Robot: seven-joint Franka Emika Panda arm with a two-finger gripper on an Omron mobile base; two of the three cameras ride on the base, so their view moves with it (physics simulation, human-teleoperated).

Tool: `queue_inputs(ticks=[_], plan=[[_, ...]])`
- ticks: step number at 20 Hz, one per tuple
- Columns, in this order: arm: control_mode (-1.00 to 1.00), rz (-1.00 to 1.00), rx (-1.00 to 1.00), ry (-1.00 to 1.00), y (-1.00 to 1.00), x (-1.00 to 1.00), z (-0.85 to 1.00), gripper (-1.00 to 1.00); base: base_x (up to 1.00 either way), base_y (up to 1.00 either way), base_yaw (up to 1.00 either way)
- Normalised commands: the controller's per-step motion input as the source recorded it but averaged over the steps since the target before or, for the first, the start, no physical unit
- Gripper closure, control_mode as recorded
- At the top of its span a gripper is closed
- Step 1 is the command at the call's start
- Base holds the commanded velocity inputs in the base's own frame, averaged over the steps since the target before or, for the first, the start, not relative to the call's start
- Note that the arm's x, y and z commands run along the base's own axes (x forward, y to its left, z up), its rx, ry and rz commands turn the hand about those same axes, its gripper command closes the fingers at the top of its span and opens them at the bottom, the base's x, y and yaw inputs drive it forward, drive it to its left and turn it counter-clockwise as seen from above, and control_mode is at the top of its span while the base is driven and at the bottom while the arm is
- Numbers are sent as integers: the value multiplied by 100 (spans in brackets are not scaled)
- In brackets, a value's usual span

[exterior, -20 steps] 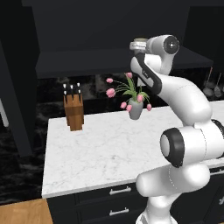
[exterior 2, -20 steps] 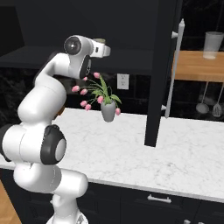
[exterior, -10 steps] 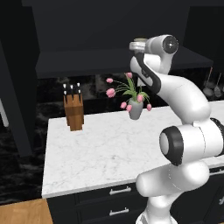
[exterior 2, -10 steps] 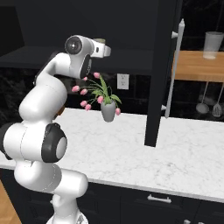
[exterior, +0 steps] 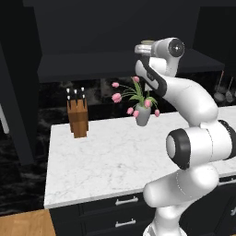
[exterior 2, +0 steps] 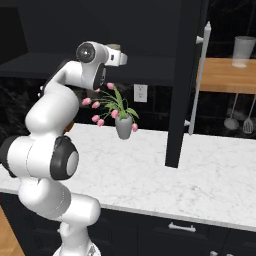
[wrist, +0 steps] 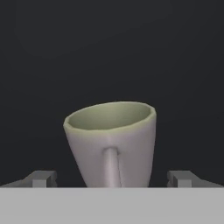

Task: Gather all objects into one cabinet and sort the glasses and bowls to opposite sides.

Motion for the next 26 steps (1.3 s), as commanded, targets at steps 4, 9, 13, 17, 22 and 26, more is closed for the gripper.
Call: queue_inputs(ticks=[4,9,13,17,22,26], plan=[[-100,0,0,0,2,2,0,-100,0,0,0],[-100,0,0,0,0,0,0,-100,0,0,0],[-100,0,0,0,0,0,0,100,0,0,0],[-100,0,0,0,0,0,0,100,0,0,0],[-100,0,0,0,0,0,0,100,0,0,0],[-100,0,0,0,0,0,0,100,0,0,0]])
